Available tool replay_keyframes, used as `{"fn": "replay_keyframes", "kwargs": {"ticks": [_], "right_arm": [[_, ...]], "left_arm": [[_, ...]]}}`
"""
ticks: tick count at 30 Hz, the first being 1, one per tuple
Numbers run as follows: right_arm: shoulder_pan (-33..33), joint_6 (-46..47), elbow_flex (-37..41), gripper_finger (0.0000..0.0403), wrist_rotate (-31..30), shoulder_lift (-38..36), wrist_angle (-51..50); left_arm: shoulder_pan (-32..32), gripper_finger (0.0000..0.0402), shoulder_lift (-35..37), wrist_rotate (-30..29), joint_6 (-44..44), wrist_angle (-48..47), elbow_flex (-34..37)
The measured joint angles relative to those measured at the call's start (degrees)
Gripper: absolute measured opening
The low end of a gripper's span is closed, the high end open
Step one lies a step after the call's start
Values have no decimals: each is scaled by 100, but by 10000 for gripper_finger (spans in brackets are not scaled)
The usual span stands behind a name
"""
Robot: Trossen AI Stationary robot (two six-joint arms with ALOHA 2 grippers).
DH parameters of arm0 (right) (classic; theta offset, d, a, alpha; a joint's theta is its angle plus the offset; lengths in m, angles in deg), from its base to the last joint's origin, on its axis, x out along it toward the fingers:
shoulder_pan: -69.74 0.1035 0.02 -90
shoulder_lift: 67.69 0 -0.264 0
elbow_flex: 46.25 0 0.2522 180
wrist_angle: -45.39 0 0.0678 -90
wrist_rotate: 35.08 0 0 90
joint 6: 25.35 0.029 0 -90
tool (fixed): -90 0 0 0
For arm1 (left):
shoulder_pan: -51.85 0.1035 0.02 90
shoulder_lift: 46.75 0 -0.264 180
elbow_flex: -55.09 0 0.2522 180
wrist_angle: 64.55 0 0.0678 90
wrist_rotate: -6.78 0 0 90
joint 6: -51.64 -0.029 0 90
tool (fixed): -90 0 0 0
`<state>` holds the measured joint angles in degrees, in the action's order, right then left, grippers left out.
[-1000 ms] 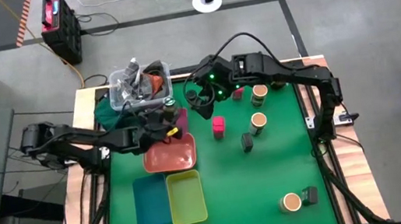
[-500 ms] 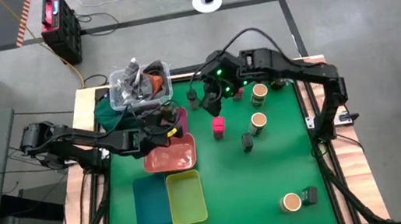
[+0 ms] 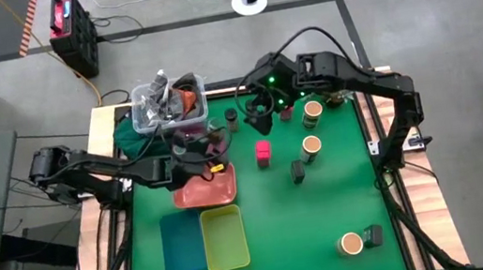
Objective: Sort spices by type
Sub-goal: Put the green seasoning bottle into the red bin
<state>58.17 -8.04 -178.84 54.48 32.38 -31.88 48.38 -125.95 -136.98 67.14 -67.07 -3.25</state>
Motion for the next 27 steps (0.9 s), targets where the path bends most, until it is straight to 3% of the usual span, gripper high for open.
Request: {"fn": "replay_keyframes", "kwargs": {"ticks": [6,13,16,21,27], "right_arm": [[46,-45,0,313,23,-32,-210],[9,-106,0,313,3,-114,-287],[20,-91,0,313,3,-116,-360],[127,-89,0,313,-12,-116,-396],[202,-89,0,313,-10,-116,-373]], "left_arm": [[-17,206,-49,9,615,-27,-143],[-23,206,-729,51,1159,-48,-138],[-23,206,-883,-294,1167,-157,-136],[97,206,-1001,-710,1417,-669,-136],[484,206,-1005,-247,2588,-1724,-131]]}}
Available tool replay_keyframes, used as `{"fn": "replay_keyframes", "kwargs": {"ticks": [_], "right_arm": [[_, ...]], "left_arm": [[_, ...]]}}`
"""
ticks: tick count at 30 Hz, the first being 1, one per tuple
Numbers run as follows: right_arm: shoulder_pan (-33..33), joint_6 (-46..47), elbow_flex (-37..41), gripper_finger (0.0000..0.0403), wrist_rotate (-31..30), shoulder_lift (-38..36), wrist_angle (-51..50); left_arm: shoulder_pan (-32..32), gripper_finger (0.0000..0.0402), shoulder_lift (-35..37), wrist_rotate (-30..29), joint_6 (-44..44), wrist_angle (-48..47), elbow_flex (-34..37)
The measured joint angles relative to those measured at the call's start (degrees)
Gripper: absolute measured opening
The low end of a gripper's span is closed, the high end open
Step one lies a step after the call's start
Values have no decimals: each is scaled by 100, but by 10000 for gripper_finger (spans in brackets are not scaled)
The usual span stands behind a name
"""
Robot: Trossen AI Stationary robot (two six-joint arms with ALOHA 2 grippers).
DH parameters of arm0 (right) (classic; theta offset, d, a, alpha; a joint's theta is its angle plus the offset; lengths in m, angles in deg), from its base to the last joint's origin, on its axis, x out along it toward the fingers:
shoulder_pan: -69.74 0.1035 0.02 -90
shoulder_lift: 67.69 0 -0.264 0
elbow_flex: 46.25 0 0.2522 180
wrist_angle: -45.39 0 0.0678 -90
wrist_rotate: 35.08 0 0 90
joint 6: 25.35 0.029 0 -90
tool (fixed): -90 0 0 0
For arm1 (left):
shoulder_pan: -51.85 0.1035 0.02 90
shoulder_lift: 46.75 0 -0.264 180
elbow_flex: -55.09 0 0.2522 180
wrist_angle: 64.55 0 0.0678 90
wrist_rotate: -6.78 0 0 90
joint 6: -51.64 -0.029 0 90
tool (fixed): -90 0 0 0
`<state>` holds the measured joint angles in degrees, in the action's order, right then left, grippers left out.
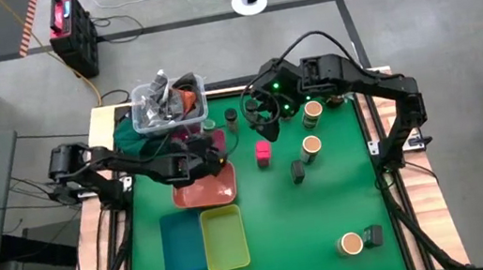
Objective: Sort spices by type
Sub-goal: Put the green seasoning bottle into the red bin
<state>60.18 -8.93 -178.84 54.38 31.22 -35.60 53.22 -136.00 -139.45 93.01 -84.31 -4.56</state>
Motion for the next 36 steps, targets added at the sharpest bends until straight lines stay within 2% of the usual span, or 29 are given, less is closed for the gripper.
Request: {"fn": "replay_keyframes", "kwargs": {"ticks": [2,6,12,19,26,36], "right_arm": [[21,-13,0,313,0,2,7],[10,-44,0,313,0,0,58],[22,-87,0,313,0,2,73],[58,-90,0,313,0,2,279],[56,-90,0,313,0,2,291],[56,-58,0,313,0,2,303]], "left_arm": [[101,206,2,266,-95,69,2],[169,206,2,847,-837,306,2],[348,206,-4,933,-1011,64,0],[557,207,-4,1746,-1442,21,0],[552,209,-4,1869,-1545,26,-3],[552,257,-4,2035,-2124,5,-3]]}}
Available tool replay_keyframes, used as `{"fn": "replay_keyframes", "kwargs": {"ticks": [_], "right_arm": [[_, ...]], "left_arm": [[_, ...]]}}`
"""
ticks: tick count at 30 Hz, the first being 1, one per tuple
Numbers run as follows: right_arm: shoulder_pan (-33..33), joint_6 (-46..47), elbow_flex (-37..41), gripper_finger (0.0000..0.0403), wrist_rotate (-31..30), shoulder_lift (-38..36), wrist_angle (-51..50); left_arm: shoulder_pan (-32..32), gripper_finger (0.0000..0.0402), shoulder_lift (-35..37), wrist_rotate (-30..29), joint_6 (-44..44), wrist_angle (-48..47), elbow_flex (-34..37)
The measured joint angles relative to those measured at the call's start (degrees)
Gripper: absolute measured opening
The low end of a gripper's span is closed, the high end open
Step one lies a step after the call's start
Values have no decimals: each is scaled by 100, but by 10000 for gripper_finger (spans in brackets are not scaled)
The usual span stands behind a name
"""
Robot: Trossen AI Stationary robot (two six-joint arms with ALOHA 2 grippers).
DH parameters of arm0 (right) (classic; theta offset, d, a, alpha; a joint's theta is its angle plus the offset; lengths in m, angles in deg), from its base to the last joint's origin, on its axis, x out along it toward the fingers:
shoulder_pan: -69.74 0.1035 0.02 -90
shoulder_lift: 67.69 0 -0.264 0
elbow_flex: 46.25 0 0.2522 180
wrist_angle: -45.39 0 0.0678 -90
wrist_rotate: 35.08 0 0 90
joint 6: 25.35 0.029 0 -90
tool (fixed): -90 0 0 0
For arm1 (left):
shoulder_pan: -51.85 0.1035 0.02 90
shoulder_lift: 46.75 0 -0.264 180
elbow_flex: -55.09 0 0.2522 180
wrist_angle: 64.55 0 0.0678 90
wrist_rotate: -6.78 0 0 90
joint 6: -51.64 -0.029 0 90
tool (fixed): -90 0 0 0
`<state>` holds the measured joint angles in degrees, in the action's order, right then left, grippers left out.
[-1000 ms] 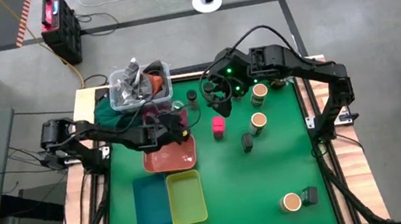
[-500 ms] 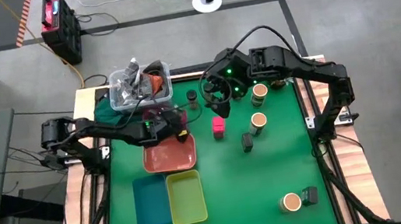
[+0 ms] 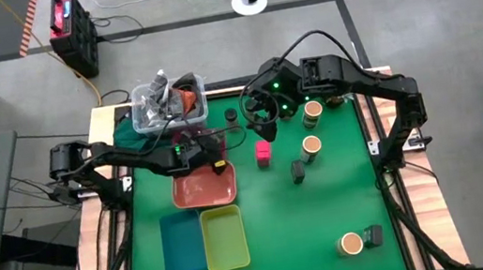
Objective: Sort spices by type
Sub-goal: Put the green seasoning bottle into the red bin
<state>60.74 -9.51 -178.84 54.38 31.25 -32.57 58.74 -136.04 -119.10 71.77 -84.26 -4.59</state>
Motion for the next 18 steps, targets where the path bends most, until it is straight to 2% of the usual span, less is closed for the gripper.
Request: {"fn": "replay_keyframes", "kwargs": {"ticks": [8,11,18], "right_arm": [[0,19,0,313,-2,0,0],[0,19,0,313,-88,0,-2],[-2,9,0,313,-98,0,-2]], "left_arm": [[-4,263,146,179,65,-239,-2],[36,263,368,496,81,-319,-115],[468,248,226,1364,69,-1720,-1325]]}}
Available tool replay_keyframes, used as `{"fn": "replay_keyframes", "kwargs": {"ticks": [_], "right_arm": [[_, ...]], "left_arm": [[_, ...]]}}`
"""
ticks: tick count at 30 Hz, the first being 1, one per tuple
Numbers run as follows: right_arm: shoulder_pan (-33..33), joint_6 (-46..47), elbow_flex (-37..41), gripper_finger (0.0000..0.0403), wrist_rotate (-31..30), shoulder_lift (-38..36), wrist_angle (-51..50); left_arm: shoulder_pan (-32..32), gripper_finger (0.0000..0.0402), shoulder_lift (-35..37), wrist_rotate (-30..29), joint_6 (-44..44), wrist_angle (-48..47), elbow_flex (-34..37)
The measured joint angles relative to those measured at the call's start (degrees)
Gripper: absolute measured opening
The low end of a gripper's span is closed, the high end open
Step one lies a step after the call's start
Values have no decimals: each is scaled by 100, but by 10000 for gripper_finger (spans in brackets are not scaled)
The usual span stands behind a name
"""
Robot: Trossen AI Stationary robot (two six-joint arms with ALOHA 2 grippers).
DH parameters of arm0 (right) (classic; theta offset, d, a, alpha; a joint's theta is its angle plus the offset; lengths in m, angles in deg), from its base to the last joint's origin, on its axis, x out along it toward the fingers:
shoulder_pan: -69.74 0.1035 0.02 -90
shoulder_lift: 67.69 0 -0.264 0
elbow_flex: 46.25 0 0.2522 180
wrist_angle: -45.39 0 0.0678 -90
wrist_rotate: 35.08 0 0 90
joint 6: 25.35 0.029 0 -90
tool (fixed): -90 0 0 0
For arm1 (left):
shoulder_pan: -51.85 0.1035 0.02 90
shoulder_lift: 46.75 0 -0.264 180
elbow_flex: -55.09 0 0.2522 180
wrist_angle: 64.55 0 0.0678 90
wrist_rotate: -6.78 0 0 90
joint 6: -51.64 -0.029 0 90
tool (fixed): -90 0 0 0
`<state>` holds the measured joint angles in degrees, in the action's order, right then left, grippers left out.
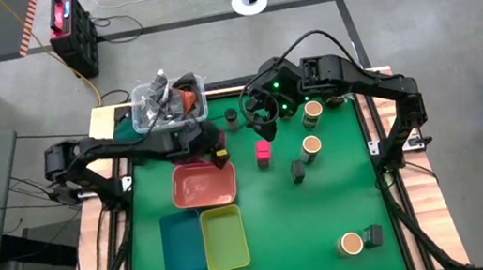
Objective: Sort spices by type
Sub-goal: Put the green seasoning bottle into the red bin
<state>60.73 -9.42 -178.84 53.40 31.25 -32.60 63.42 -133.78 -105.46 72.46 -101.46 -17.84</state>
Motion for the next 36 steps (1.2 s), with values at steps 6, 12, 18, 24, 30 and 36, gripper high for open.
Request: {"fn": "replay_keyframes", "kwargs": {"ticks": [6,12,18,24,30,36], "right_arm": [[-3,-107,0,313,-2,2,-30],[-87,-237,5,313,-7,-159,-337],[-244,-250,4,313,-32,-513,-361],[-187,-246,4,313,-168,-671,-367],[29,-246,4,313,-302,-672,-329],[120,-243,0,313,-315,-609,-254]], "left_arm": [[495,232,-440,1356,304,-1088,-1049],[589,230,-944,1751,297,-2094,-1818],[582,230,-1446,1734,190,-2749,-2219],[582,230,-1733,1453,-10,-2814,-2255],[615,230,-1882,1114,-54,-2891,-2260],[710,229,-1887,1026,-62,-2837,-2262]]}}
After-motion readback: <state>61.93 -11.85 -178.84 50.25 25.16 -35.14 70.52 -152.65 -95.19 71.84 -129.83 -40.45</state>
